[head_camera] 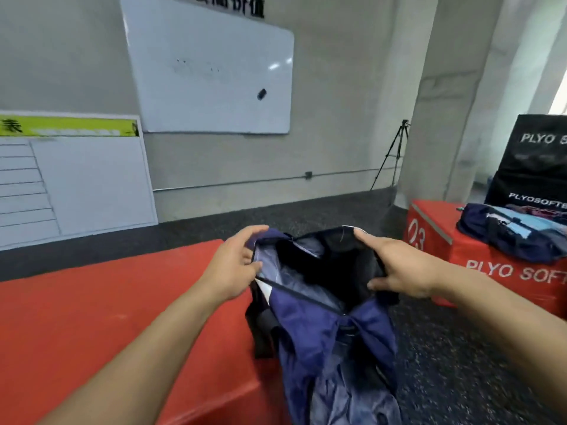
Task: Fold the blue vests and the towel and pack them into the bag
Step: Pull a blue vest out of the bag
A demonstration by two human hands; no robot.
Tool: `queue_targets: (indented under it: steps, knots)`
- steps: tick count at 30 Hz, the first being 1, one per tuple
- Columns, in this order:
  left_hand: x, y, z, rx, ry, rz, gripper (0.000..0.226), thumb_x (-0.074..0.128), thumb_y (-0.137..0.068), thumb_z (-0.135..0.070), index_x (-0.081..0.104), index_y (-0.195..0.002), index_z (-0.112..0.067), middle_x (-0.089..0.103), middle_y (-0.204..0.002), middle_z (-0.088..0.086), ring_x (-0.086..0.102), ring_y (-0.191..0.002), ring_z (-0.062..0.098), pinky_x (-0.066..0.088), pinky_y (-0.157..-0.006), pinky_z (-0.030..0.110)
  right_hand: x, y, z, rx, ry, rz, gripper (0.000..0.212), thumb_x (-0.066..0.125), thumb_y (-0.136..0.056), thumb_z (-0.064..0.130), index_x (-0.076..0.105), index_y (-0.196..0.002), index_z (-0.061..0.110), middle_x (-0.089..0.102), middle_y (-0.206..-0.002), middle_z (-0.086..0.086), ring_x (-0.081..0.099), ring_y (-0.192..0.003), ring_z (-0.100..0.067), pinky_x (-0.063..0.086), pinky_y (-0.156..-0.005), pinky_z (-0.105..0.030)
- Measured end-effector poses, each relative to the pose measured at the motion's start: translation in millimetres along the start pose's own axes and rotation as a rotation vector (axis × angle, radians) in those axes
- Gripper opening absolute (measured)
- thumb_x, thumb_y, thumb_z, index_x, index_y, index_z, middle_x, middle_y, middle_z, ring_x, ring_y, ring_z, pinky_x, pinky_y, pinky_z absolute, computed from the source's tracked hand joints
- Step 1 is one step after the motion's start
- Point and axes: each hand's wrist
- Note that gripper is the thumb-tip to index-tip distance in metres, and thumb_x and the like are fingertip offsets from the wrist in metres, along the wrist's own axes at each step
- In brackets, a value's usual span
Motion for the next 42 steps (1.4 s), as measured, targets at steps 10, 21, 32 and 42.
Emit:
queue_targets:
  steps: [10, 21, 32, 42]
  knots:
    - [-227.5, 59.7, 9.7, -0.106, 0.013, -0.314, 0.064, 0.055, -0.082, 0.021, 0.056, -0.13, -0.022, 0.076, -0.113, -0.008, 0.068, -0.101, 0.001, 0.051, -0.094, 0.027, -46.7, -86.7, 207.7, -0.293, -0.013, -0.047, 0.101, 0.068, -0.085, 0.008, 0.006, -0.164, 0.02, 0.06, -0.097, 0.004, 0.054, -0.086, -0.011, 0.041, -0.076, -0.018]
    - [-364.2, 219.4, 152.9, -0.338, -0.195, -0.401, 0.066, 0.053, -0.082, 0.024, 0.058, -0.125, -0.026, 0.076, -0.11, -0.012, 0.069, -0.109, 0.016, 0.049, -0.085, 0.033, 150.5, -157.7, 423.1, -0.606, -0.298, 0.3, 0.083, 0.068, -0.096, 0.034, 0.018, -0.162, 0.03, 0.056, -0.073, 0.015, 0.055, -0.063, 0.01, 0.035, -0.062, -0.006]
    - [-409.0, 342.1, 223.0, -0.518, -0.237, -0.495, 0.077, 0.044, -0.079, 0.028, 0.058, -0.122, -0.036, 0.074, -0.118, -0.01, 0.063, -0.121, 0.006, 0.047, -0.104, 0.027, 222.3, -201.3, 531.6, -0.778, -0.282, 0.237, 0.068, 0.063, -0.097, 0.049, 0.035, -0.157, 0.033, 0.042, -0.159, 0.01, 0.04, -0.145, -0.01, 0.026, -0.108, -0.013]
    - [-452.1, 333.5, 256.3, -0.549, -0.305, -0.536, 0.077, 0.044, -0.081, 0.024, 0.057, -0.123, -0.04, 0.071, -0.122, -0.009, 0.06, -0.122, 0.0, 0.044, -0.107, 0.024, 201.7, -234.2, 581.3, -0.706, -0.127, 0.289, 0.084, 0.081, -0.084, 0.036, 0.04, -0.154, 0.012, 0.05, -0.154, -0.006, 0.046, -0.14, -0.026, 0.036, -0.113, -0.032]
Point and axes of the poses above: each hand's wrist, its own y-axis away from the middle knuckle, its own x-axis out of the palm, z = x × y
